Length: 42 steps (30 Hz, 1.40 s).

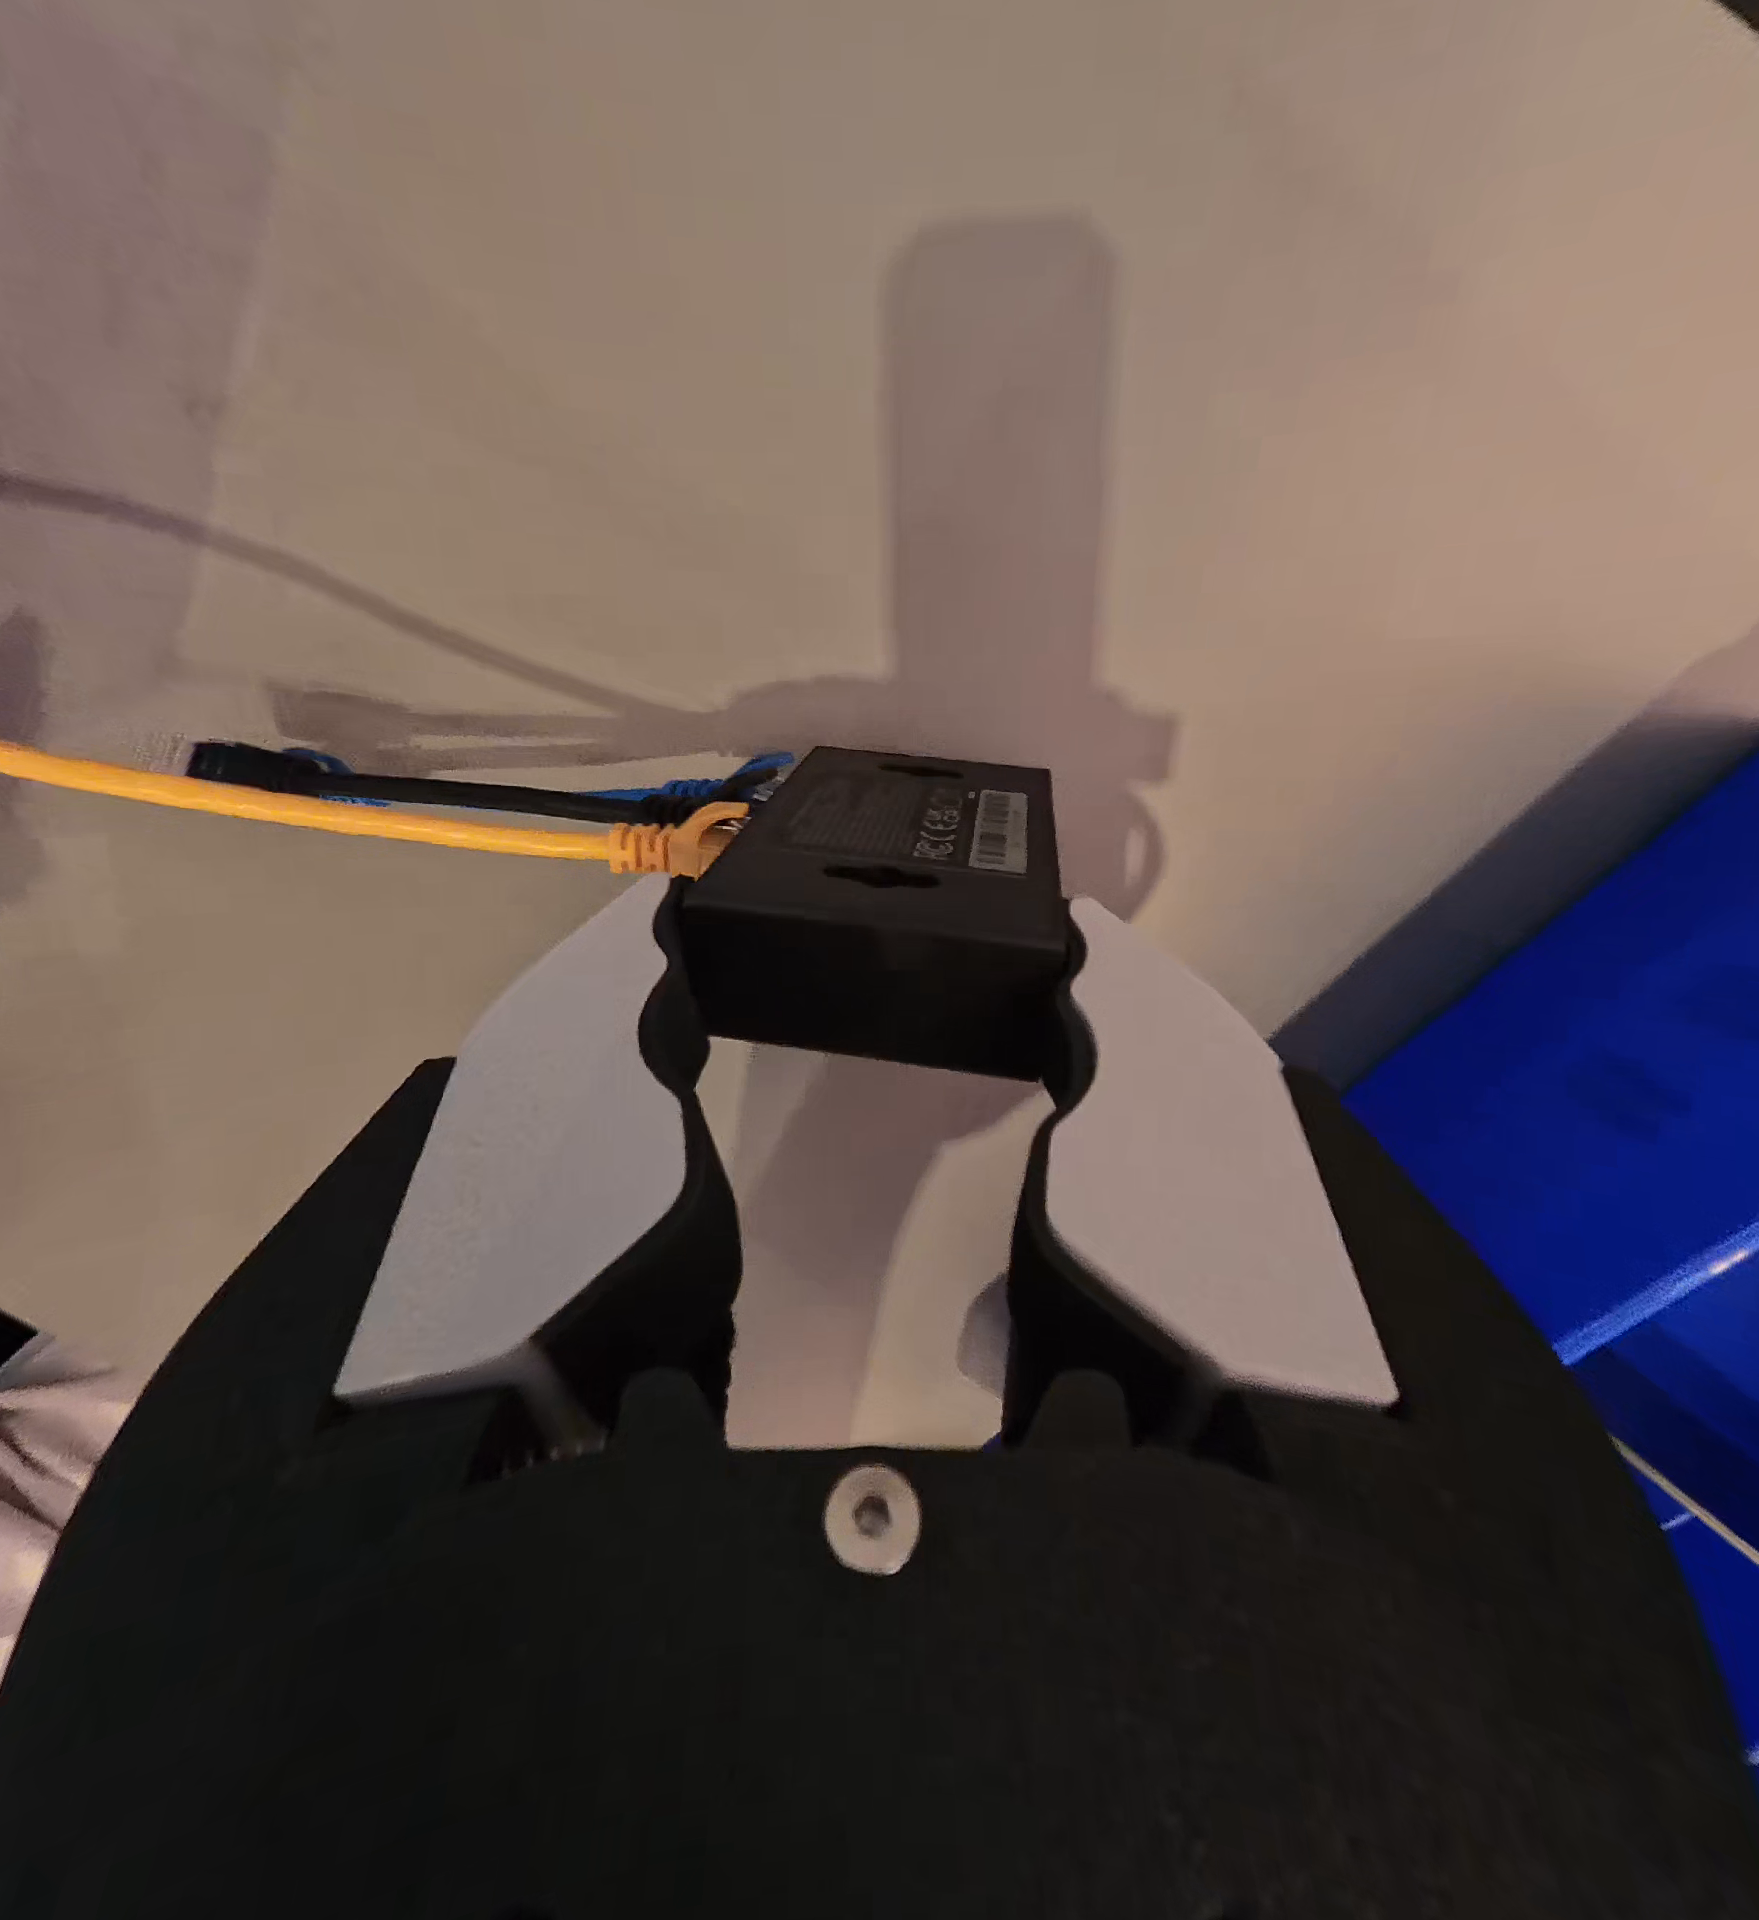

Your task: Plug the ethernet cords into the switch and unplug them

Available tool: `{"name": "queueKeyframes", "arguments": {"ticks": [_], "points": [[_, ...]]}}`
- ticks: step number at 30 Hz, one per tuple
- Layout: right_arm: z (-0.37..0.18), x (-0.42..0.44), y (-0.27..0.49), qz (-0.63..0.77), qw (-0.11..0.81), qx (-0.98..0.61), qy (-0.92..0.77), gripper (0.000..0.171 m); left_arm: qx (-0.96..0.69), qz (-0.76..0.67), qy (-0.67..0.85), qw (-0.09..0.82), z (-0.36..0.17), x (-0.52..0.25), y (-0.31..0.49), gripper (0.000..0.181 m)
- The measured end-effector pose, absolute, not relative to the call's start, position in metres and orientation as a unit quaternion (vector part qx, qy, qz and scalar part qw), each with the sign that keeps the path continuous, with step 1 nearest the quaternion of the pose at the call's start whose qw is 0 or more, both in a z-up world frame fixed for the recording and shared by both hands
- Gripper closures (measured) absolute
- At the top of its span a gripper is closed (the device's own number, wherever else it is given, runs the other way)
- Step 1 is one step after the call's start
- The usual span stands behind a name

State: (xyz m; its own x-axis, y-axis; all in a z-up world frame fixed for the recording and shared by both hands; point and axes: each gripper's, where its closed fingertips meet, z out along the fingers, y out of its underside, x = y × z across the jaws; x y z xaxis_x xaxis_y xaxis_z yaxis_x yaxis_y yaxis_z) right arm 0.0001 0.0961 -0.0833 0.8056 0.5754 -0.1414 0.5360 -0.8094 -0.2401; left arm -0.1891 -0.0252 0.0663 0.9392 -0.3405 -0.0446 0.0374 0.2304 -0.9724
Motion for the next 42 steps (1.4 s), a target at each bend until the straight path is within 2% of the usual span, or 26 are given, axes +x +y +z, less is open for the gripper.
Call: {"name": "queueKeyframes", "arguments": {"ticks": [21,42], "points": [[-0.108,0.003,0.101,0.131,0.078,-0.948,-0.279,0.109,-0.597,-0.108,0.122,0.785,0.074,-0.193,-0.029,0.161],[-0.112,0.006,0.102,0.071,0.059,-0.953,-0.287,0.108,-0.608,-0.111,0.121,0.777,0.069,-0.193,-0.025,0.162]]}}
